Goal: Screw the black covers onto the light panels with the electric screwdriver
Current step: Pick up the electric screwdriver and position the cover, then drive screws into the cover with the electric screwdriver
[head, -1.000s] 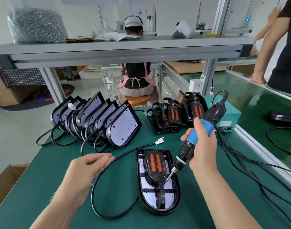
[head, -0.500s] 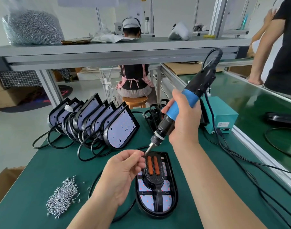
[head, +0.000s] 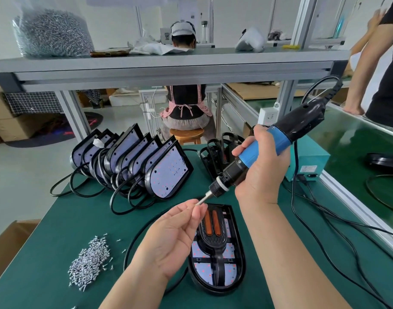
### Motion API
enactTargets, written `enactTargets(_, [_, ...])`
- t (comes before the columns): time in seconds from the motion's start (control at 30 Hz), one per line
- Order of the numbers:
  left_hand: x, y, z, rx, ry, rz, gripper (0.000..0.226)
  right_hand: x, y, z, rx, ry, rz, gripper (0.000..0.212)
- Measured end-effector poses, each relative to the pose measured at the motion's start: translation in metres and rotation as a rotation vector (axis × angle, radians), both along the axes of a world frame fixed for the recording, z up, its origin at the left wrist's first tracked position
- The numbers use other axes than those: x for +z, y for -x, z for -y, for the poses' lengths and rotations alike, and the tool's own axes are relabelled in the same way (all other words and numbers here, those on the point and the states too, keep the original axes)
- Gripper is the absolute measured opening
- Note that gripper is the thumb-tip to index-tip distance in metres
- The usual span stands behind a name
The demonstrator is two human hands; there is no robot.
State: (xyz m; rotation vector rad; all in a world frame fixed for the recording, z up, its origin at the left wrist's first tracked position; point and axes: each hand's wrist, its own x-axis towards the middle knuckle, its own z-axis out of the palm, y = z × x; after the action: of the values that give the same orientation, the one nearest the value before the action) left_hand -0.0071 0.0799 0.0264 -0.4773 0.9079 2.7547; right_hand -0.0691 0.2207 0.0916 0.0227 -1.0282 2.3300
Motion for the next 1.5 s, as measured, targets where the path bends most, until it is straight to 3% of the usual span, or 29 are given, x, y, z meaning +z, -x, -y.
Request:
enactTargets(0.53, [-0.007,-0.003,-0.010,-0.006,0.007,-0.015,0.017,-0.007,0.003,-0.010,-0.064,-0.001,0.017,0.023])
enactTargets(0.7, [-0.012,-0.006,-0.018,0.112,0.160,-0.109,0.019,-0.010,0.002,-0.010,-0.102,-0.023,0.023,0.022])
enactTargets(0.83, [-0.012,-0.009,-0.029,0.204,0.331,-0.199,0.006,-0.010,0.005,-0.012,-0.117,0.042,0.061,0.027])
enactTargets(1.03, [-0.013,-0.004,-0.031,0.186,0.390,-0.278,0.009,-0.018,0.013,-0.018,-0.145,0.086,0.140,0.024])
enactTargets(1.1, [-0.017,-0.002,-0.030,0.121,0.480,-0.306,0.015,-0.020,0.015,-0.021,-0.142,0.075,0.150,0.021])
enactTargets(1.2, [-0.023,0.003,-0.022,0.025,0.787,-0.352,0.036,-0.022,0.019,-0.026,-0.144,0.049,0.158,0.018])
enactTargets(1.37, [-0.031,0.011,-0.001,0.222,1.308,-0.281,0.046,-0.021,0.031,-0.041,-0.174,-0.022,0.135,0.020])
enactTargets(1.5, [-0.036,0.022,0.001,-0.157,1.374,-0.092,0.074,-0.031,0.043,-0.049,-0.218,-0.193,0.115,0.025])
